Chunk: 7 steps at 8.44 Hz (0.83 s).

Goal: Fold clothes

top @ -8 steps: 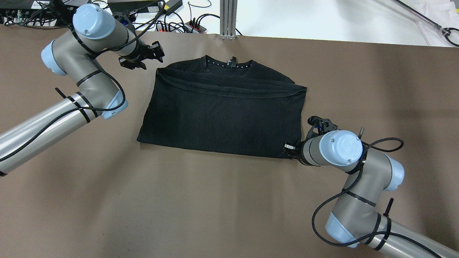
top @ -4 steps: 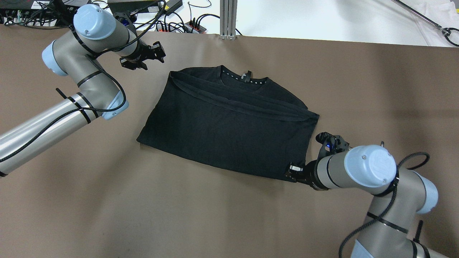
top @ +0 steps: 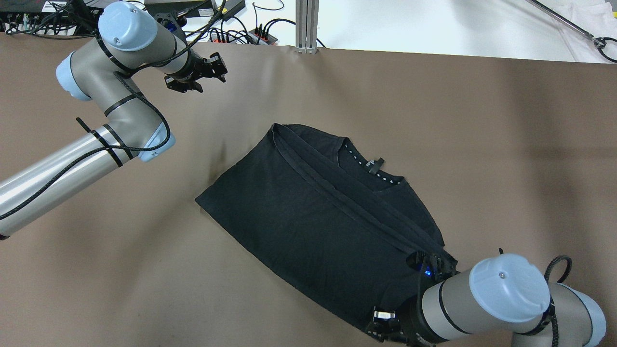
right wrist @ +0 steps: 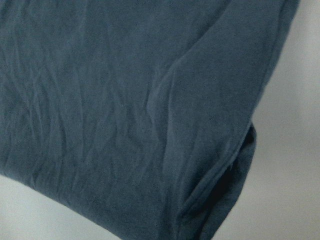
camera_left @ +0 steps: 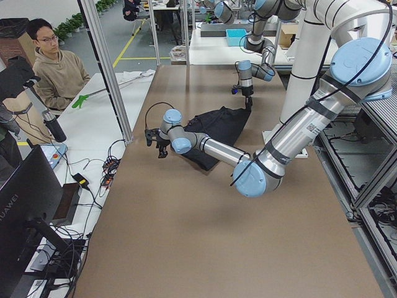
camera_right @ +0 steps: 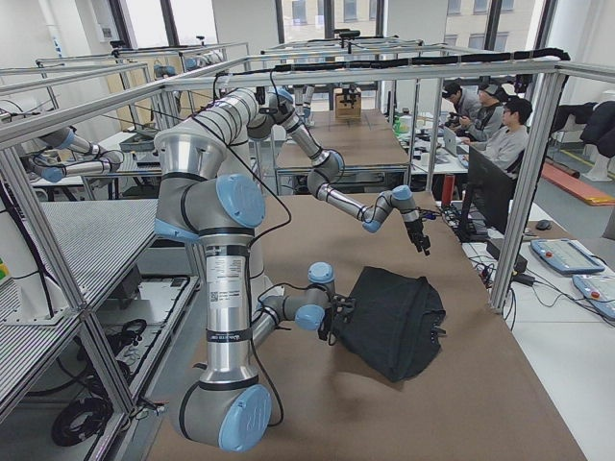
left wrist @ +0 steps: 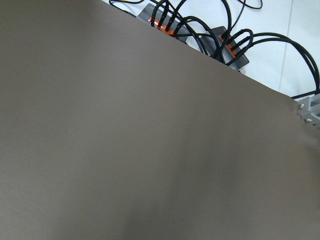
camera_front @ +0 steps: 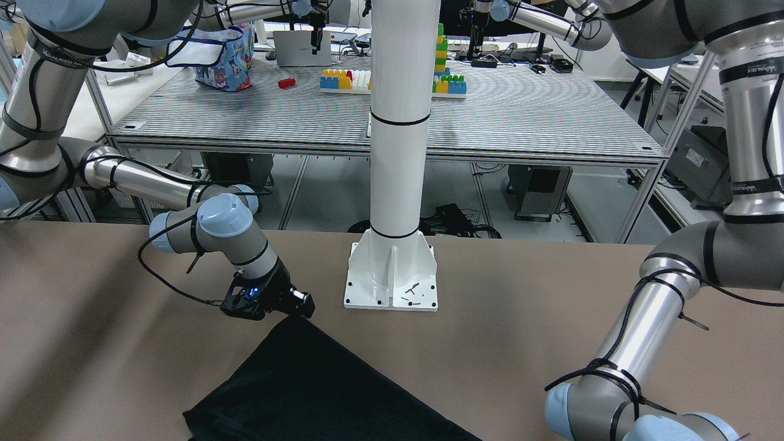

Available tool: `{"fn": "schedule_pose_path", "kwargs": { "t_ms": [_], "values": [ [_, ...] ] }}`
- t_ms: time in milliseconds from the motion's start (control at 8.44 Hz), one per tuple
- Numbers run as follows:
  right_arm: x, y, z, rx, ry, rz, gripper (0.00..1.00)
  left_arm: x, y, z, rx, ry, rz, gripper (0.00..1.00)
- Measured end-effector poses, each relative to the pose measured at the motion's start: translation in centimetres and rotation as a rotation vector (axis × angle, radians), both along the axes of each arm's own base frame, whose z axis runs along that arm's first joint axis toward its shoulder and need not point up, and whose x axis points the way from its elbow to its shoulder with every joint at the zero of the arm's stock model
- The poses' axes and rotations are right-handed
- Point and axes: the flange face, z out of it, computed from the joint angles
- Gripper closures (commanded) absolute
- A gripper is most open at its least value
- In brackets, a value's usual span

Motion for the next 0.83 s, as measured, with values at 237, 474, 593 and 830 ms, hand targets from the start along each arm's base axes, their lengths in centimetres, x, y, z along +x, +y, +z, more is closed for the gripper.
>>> {"fn": "schedule_pose_path", "kwargs": {
  "t_ms": [237,474,593,830],
  "values": [
    [-0.7,2.6,-1.0,-0.032,-0.033,-0.08,0.05,-0.1,1.5,-2.7,-0.027,0.017,-0.002,0.31],
    [-1.9,2.4,-0.4,-0.043,-0.007,-0.008,0.05,0.3,6.0,-3.6,-0.06,0.055,0.008,0.28],
    [-2.4,1.7,-0.1,-0.043,0.003,0.023,0.05,-0.1,9.9,-2.7,-0.066,0.08,0.018,0.28],
    [-2.1,-1.1,-0.1,-0.027,0.006,0.098,0.05,-0.8,17.8,-0.6,-0.067,0.108,0.03,0.28]
  ]
}}
